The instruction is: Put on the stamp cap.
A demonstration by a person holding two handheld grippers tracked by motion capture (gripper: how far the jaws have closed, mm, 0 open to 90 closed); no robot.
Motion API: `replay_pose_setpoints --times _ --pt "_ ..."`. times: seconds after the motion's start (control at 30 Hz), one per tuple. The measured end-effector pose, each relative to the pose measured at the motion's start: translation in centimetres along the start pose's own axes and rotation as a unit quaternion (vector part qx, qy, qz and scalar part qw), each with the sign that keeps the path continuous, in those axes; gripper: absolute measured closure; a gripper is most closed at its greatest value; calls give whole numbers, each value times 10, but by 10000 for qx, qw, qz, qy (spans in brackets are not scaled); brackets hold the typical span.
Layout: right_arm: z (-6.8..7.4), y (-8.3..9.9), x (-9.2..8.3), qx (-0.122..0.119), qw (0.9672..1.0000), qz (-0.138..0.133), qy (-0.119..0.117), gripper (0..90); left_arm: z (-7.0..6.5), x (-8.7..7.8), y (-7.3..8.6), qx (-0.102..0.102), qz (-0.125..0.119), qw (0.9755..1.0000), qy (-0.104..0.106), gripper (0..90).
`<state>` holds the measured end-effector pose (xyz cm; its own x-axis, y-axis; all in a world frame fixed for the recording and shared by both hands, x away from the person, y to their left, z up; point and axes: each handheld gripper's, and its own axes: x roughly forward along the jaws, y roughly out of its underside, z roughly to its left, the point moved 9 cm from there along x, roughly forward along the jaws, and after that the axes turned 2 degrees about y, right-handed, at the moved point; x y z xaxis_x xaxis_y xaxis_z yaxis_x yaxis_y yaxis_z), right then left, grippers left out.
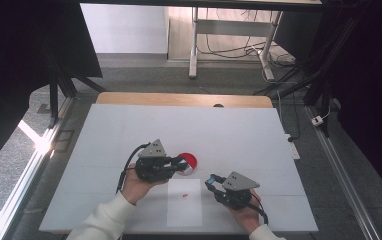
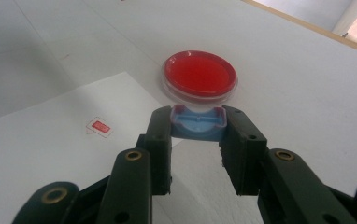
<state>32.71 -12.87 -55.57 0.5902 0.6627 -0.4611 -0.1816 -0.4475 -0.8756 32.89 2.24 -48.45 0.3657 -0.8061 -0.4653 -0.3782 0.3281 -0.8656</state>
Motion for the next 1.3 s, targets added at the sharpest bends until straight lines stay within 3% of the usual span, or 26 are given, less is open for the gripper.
replay_pose_setpoints --times 0.03,0.07,0.87,1.3 --pt "-1 1 -2 -81 9998 162 19 647 0 0 0 -1 3 10000 1 757" --pt "1 0 0 -48 10000 51 40 647 0 0 0 -2 1 10000 3 757" --pt "22 -16 22 -197 9998 -84 -30 647 -2 5 0 -98 -4 10000 20 757" --pt "27 -23 28 -316 9992 -173 164 647 -4 8 2 -132 24 9999 26 756"
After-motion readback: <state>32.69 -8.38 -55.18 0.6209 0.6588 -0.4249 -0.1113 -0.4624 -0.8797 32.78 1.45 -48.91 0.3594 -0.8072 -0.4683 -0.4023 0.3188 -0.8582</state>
